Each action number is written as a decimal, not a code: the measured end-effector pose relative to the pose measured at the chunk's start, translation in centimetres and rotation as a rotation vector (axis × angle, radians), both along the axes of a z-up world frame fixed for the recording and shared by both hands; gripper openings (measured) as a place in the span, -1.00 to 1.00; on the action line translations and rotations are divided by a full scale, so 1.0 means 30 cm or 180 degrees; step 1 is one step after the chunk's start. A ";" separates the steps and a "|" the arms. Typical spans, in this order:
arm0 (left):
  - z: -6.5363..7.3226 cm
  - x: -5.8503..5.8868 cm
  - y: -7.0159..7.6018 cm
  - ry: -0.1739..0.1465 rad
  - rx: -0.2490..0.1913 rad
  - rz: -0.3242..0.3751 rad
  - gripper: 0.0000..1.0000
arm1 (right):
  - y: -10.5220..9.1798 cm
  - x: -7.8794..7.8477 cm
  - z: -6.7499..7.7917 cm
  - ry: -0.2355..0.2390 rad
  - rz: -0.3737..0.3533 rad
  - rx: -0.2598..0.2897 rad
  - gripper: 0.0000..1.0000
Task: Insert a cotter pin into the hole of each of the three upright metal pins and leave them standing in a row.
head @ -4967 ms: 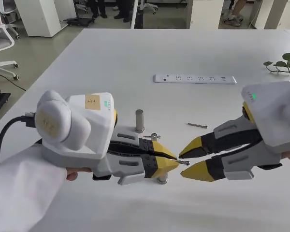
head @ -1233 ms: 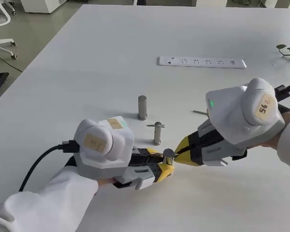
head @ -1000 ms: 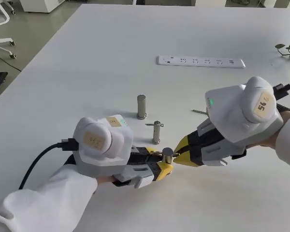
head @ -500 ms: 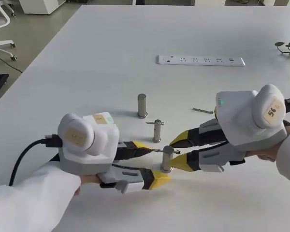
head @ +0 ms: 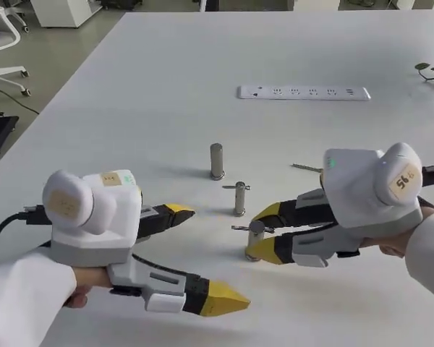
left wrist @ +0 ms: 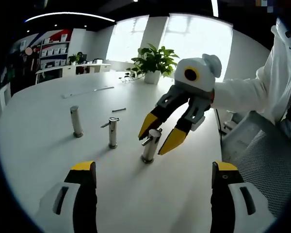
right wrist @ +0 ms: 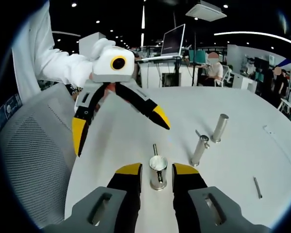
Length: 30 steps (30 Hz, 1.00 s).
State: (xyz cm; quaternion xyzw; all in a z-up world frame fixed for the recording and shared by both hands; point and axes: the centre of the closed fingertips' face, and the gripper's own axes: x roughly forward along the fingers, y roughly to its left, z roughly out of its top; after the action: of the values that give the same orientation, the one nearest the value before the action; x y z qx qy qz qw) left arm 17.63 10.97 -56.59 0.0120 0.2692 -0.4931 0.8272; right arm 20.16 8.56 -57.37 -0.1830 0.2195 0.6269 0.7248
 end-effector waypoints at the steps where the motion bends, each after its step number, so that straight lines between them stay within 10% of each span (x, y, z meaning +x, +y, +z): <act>1: -0.003 -0.005 0.004 0.0021 0.0007 0.0011 0.99 | 0.001 0.000 -0.001 0.0000 -0.0001 0.0003 -0.60; 12: -0.002 -0.029 0.020 0.0108 -0.0081 0.0087 0.99 | -0.001 0.000 -0.011 0.0251 -0.0087 0.0085 -0.81; 30: 0.045 -0.024 0.016 0.0154 -0.0300 0.0204 0.99 | -0.111 0.155 0.015 -0.0259 0.0027 -0.0179 -0.84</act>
State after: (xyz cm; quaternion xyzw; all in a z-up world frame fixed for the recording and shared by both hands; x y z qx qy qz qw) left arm 16.92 11.46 -55.25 -0.0475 0.2658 -0.4786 0.8355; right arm 24.81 5.22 -56.91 -0.2296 0.2066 0.6155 0.7251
